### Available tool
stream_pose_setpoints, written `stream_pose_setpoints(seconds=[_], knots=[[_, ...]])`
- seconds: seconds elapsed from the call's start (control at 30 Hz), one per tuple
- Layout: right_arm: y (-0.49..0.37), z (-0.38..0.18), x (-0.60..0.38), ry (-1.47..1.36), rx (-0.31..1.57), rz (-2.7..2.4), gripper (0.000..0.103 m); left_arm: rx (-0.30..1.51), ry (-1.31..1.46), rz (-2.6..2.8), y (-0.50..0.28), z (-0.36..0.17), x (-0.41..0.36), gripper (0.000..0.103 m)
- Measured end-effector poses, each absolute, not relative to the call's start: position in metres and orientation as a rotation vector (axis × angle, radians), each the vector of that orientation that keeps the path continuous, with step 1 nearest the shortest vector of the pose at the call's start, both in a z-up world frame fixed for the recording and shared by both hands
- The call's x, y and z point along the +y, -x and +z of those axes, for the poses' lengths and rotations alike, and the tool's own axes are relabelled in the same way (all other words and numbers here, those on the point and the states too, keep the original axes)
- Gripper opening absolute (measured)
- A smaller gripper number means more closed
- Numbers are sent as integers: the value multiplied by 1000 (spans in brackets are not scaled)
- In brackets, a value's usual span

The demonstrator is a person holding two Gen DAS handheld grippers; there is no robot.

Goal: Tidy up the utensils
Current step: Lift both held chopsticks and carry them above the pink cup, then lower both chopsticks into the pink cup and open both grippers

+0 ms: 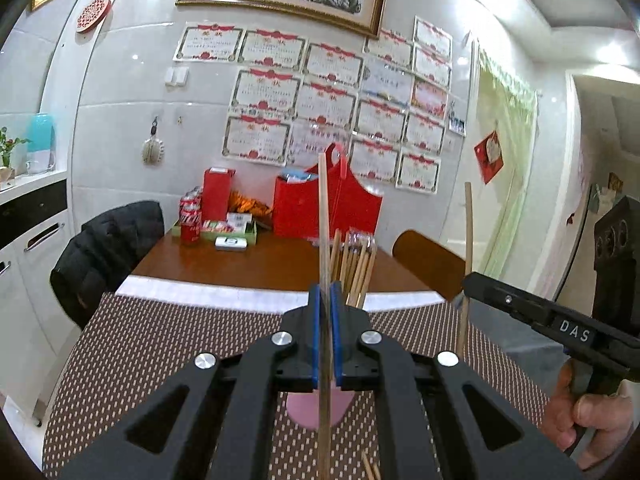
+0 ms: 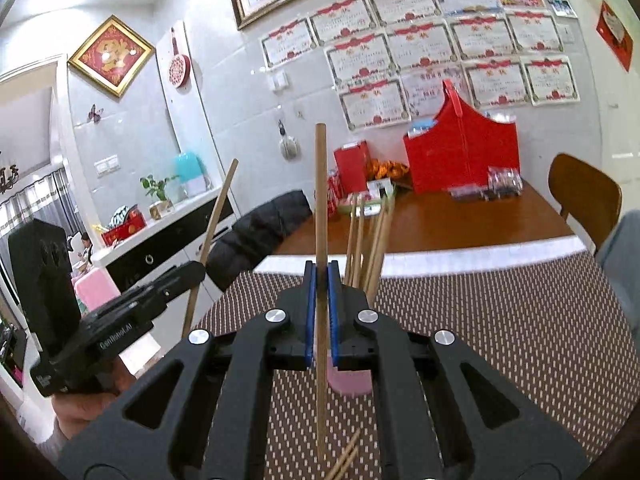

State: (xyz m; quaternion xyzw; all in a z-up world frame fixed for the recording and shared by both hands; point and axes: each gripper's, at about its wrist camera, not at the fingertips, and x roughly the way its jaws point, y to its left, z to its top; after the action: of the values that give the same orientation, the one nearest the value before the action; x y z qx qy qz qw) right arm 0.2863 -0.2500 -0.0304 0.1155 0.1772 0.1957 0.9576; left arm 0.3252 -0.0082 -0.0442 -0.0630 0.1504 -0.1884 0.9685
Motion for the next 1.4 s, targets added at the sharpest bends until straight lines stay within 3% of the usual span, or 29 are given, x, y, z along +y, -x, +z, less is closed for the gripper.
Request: stream_pose_setpoints(seconds=[0.33, 0.7, 1.33, 1.37, 1.4], knots=[[-340, 10, -236, -217, 263, 389, 6, 186, 230, -517, -382, -18, -15, 5], [-381, -1, -236, -216, 287, 381, 6, 109, 274, -595, -430, -24, -37, 5], [-412, -40, -226, -211, 367, 385, 6, 198, 248, -490, -463, -101, -48, 6], [-413, -43, -226, -213, 378, 385, 7, 210, 245, -491, -463, -103, -47, 8], [-414, -44, -226, -216, 390, 388, 7, 223, 243, -488, -462, -104, -45, 26]])
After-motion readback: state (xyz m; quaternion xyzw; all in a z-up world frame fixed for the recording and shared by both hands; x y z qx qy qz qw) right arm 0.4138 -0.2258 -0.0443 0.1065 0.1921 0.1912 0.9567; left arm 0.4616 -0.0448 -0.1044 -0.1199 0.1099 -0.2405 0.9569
